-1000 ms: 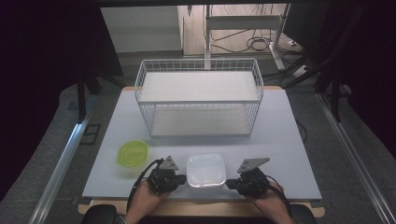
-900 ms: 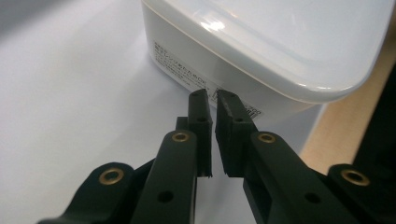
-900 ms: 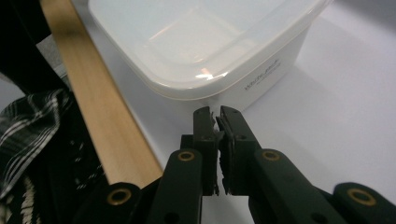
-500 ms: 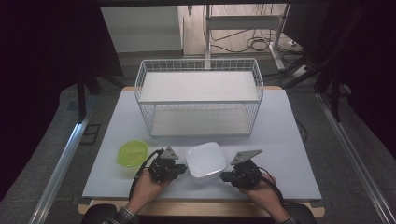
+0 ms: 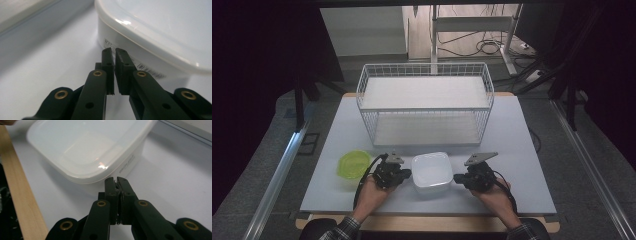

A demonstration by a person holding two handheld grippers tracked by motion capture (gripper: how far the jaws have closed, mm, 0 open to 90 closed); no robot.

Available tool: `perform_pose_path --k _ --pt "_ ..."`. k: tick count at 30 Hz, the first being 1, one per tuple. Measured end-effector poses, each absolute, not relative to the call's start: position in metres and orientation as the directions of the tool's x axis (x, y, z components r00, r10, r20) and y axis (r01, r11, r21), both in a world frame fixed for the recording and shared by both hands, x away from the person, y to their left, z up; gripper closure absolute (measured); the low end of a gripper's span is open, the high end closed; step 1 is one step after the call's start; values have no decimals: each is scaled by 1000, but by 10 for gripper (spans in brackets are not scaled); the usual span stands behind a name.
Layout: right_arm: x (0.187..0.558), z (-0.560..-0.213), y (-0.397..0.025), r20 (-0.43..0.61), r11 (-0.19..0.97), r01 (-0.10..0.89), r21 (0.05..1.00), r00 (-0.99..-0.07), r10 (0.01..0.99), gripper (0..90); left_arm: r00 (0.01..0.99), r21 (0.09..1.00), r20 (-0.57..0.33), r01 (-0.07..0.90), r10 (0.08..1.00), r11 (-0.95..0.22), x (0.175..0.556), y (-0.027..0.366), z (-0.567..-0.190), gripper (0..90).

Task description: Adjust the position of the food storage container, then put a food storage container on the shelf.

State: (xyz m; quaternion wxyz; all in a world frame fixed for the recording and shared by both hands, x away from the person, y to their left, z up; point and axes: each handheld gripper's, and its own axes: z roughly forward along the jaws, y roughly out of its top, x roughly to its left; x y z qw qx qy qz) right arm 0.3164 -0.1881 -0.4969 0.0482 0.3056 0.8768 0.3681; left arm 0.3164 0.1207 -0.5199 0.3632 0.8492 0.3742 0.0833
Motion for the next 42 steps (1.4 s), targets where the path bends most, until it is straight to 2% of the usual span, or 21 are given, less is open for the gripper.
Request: perform_pose_path --k 6,12,14,15,16,17,18,19,20,21,22,24,25,26,28,31,37,42 --pt "313 -498 -184 138 553 489 675 -819 557 867 706 681 -127 573 697 -456 319 122 -520 862" --pt "309 -492 -190 127 542 471 696 -823 553 841 698 702 -106 557 708 -443 305 136 -509 793" --pt "308 -490 -193 114 537 462 706 -823 557 811 706 721 -103 539 701 -436 298 143 -506 684" --pt "308 -489 -196 105 531 453 716 -822 560 750 713 734 -96 522 694 -435 293 147 -506 632" --pt "308 -489 -196 105 531 453 716 -822 560 750 713 734 -96 522 694 -435 293 147 -506 574" --pt "307 -489 -197 99 530 450 719 -821 563 707 715 738 -92 516 693 -435 290 149 -506 574" --pt "307 -489 -199 93 529 448 720 -819 567 653 717 741 -85 509 692 -437 288 150 -506 505" --pt "306 -490 -201 89 525 445 725 -817 570 548 716 744 -81 506 693 -436 286 152 -507 379" --pt "306 -490 -201 89 525 445 725 -817 570 548 716 746 -84 506 694 -433 284 153 -508 379" --pt "305 -491 -203 87 523 444 727 -816 571 442 717 748 -97 510 691 -425 282 156 -509 288" --pt "305 -491 -203 87 523 444 727 -816 571 442 717 748 -97 510 691 -425 282 156 -509 257" --pt "305 -493 -205 89 525 446 725 -817 570 369 715 753 -105 511 691 -415 282 158 -510 234" --pt "305 -495 -207 95 516 451 728 -812 576 312 713 755 -95 507 695 -416 281 157 -509 173" --pt "305 -495 -207 95 516 451 728 -812 576 312 713 755 -95 507 695 -416 281 157 -509 141" --pt "306 -495 -209 108 492 455 742 -806 582 231 719 762 -85 494 690 -420 281 153 -510 105" --pt "307 -495 -209 115 474 463 749 -795 595 175 732 775 -76 471 677 -422 281 151 -512 77" --pt "308 -495 -208 122 456 467 758 -787 604 119 742 786 -49 442 668 -433 281 152 -512 87" --pt "311 -492 -202 130 441 467 766 -785 606 85 732 774 -61 464 679 -431 285 149 -509 85"
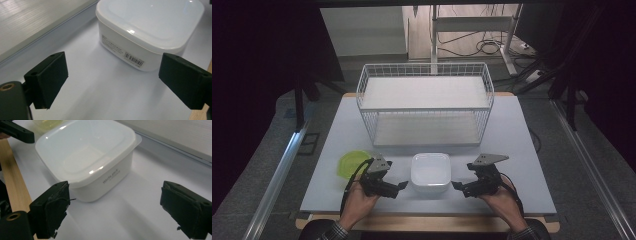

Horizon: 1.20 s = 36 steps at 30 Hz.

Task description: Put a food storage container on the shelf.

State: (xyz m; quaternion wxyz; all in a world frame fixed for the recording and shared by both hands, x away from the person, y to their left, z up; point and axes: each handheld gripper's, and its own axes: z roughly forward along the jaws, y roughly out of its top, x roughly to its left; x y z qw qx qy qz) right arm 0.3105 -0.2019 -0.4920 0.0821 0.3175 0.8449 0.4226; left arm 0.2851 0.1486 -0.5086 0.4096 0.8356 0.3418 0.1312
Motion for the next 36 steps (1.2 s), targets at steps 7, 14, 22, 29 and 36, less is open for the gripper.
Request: perform_pose_path --k 7,14,22,29,36 --pt "315 -489 -195 164 427 489 761 -781 603 38 737 771 -100 482 668 -416 293 141 -502 68" --pt "321 -484 -189 184 417 511 752 -770 611 68 746 767 -125 491 654 -413 300 135 -498 43" --pt "335 -480 -175 190 422 508 751 -778 598 164 754 774 -160 496 637 -393 311 123 -497 72" --pt "342 -484 -164 207 425 528 735 -772 601 174 749 767 -215 527 626 -366 319 119 -504 85" --pt "344 -491 -164 260 420 568 707 -762 593 191 758 754 -280 553 590 -353 320 116 -509 67"
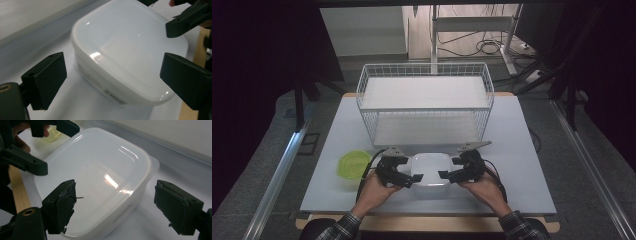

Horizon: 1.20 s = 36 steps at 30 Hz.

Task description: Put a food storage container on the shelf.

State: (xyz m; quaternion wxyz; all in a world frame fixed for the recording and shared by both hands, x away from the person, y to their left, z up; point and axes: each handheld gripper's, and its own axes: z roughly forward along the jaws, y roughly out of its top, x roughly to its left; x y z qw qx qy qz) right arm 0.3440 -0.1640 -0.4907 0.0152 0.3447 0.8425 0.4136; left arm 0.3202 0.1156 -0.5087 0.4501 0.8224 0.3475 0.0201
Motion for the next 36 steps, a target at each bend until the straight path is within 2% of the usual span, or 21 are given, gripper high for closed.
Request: perform_pose_path --k 2,3,6,8,10,11,12,13,14,16,17,20,21,22,23,24,29,36 --pt "345 -492 -165 292 412 585 698 -759 582 229 763 750 -296 558 574 -355 320 115 -510 69" --pt "344 -492 -165 327 404 607 685 -751 574 251 766 741 -327 571 553 -353 319 114 -510 112" --pt "342 -491 -165 338 403 621 673 -742 578 262 765 735 -331 576 553 -357 318 114 -510 110" --pt "338 -490 -166 343 402 630 665 -735 585 288 758 728 -337 586 559 -356 315 115 -509 164" --pt "332 -486 -169 338 399 638 658 -724 601 375 745 720 -347 601 569 -348 308 119 -505 241" --pt "332 -486 -169 338 399 638 658 -724 601 375 745 720 -347 601 569 -348 308 119 -505 293" --pt "330 -484 -171 338 393 642 658 -719 608 425 744 722 -342 599 574 -347 306 121 -502 293" --pt "326 -480 -176 338 379 652 656 -704 624 523 744 728 -329 592 582 -346 303 124 -500 420" --pt "326 -480 -176 338 379 652 656 -704 624 523 746 728 -323 589 582 -351 302 125 -498 420" --pt "322 -478 -180 359 350 664 661 -689 629 600 739 728 -328 595 588 -341 299 127 -497 514" --pt "322 -478 -180 359 350 664 661 -689 629 600 730 727 -337 603 594 -328 298 128 -496 514" --pt "318 -475 -182 343 328 650 685 -686 642 661 710 741 -338 606 618 -291 296 130 -494 613" --pt "318 -474 -183 335 315 641 700 -684 648 706 698 750 -336 604 633 -268 296 131 -493 665" --pt "318 -474 -183 335 315 641 700 -684 648 706 698 750 -336 604 633 -268 296 131 -493 697" --pt "319 -474 -186 348 284 642 713 -674 652 771 685 758 -338 605 645 -245 295 132 -493 735" --pt "319 -474 -186 348 284 642 713 -674 652 771 685 758 -338 605 645 -245 295 132 -493 785" --pt "317 -475 -184 297 277 607 745 -673 677 792 667 762 -336 607 665 -224 296 131 -495 793" --pt "317 -473 -182 285 274 594 756 -675 680 791 664 773 -318 595 677 -219 296 132 -491 793"
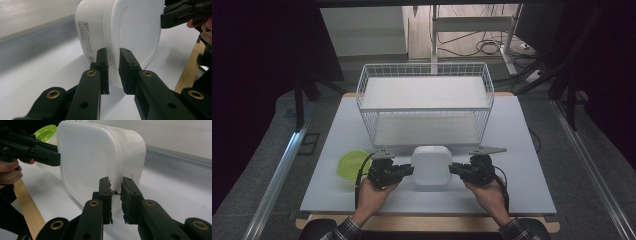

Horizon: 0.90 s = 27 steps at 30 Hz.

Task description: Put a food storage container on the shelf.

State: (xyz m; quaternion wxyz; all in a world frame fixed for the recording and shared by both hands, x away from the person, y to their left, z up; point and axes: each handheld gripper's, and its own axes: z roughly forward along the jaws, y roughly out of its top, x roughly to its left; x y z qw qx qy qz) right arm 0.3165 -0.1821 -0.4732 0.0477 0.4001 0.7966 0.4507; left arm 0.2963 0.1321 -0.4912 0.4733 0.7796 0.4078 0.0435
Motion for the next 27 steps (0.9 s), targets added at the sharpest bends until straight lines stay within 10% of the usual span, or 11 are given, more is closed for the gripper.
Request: perform_pose_path --k 27 --pt "336 -389 -164 185 245 427 870 -745 641 792 674 867 -184 454 715 -205 307 150 -404 792"
